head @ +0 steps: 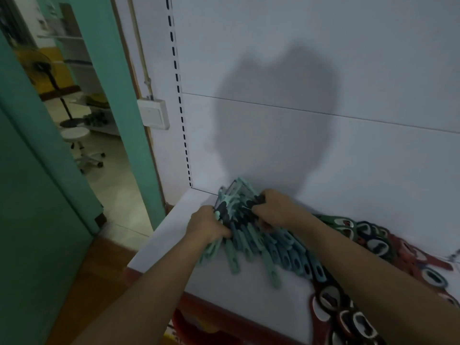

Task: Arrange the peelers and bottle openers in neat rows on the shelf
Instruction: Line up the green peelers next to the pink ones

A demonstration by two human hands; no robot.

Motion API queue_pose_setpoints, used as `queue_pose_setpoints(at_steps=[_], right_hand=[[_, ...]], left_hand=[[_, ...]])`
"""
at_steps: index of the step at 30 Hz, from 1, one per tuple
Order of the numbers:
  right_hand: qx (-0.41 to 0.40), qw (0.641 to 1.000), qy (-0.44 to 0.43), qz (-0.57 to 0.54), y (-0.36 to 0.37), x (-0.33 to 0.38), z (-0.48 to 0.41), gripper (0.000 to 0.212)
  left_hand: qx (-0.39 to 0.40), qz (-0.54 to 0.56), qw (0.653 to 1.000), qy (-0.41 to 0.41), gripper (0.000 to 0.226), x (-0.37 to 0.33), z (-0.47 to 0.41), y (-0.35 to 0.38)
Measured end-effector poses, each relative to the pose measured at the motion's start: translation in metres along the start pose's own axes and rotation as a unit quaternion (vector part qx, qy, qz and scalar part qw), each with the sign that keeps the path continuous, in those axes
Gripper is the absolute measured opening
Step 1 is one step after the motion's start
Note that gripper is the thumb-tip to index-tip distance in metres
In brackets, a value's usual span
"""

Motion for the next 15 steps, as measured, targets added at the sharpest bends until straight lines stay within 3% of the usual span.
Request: queue_pose_setpoints(at_steps=[4,10,12,15], right_hand=[[-0.008,1.0,0.015,0.026,-0.002,-0.01,0.01,0.021],[-0.055,0.993,-0.041,0.098,0.017,0.003,0.02,0.034],[-0.057,0.982,-0.048,0.171,0.025,0.009,0.018,0.03],[-0.047,0.966,-0.037,0.251,0.024,0.014,0.011,0.033]], left_hand=[[-0.02,-0.005,1.0,-0.004,0.037,-0.007,0.002,0.007],[-0.082,-0.023,0.996,0.021,0.036,-0.012,0.008,0.0],[-0.069,0.023,0.997,0.003,0.04,-0.006,0.005,-0.005],[-0.005,0.204,0.978,-0.054,0.04,0.012,0.004,-0.009]])
Point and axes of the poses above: each hand's wrist, its own z-axis away from the middle knuckle, its own y-axis out of the palm, x = y × z, the point moved 10 cm from there along -z, towards the middle knuckle, and after that the axes turned 9 degrees about -y, right-handed, at the moved point
